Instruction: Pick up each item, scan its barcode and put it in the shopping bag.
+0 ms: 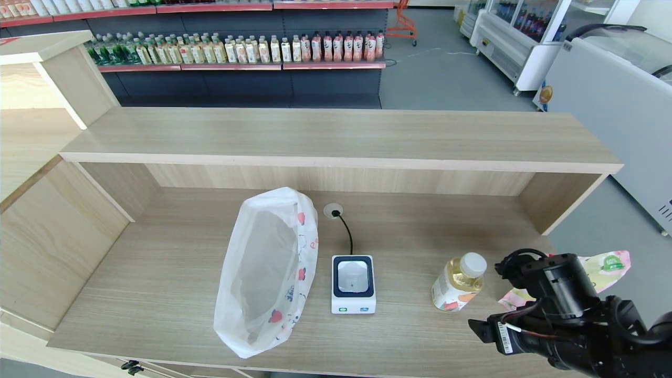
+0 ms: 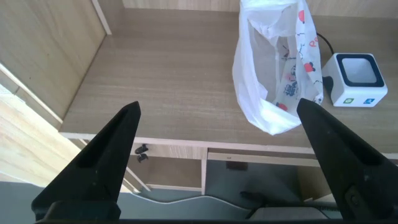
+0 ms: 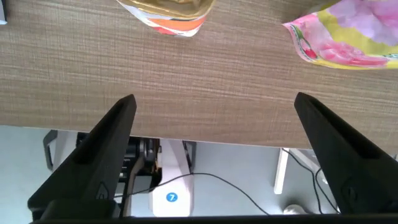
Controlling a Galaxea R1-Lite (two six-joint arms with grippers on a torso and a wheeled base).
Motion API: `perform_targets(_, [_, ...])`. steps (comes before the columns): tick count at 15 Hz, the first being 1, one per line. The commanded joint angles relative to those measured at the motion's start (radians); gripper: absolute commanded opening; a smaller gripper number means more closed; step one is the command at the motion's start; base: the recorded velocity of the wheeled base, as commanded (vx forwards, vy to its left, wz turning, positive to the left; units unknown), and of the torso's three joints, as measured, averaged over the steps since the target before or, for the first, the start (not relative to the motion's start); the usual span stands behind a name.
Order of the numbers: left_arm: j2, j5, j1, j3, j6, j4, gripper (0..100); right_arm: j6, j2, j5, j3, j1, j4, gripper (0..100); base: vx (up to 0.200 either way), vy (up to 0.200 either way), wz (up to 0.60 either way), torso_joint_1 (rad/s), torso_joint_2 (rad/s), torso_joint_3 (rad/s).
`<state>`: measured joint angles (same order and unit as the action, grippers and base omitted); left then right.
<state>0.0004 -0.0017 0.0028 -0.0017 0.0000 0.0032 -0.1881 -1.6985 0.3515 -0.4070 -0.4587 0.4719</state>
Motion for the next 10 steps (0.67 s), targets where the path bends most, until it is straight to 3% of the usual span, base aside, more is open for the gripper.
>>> perform_targets(1, [0.0, 0.0, 0.0, 0.0, 0.0, 0.0, 100, -0.002, -0.118, 0.006, -0.006, -0.017, 0.06, 100, 0.0, 0.0, 0.0, 0.0, 0.0, 0.0])
perform_targets(10, [0.0, 0.0, 0.0, 0.0, 0.0, 0.0, 100, -0.001, -0.317, -0.002, -0.088, -0.017, 0.364, 100, 0.0, 0.0, 0.0, 0.0, 0.0, 0.0])
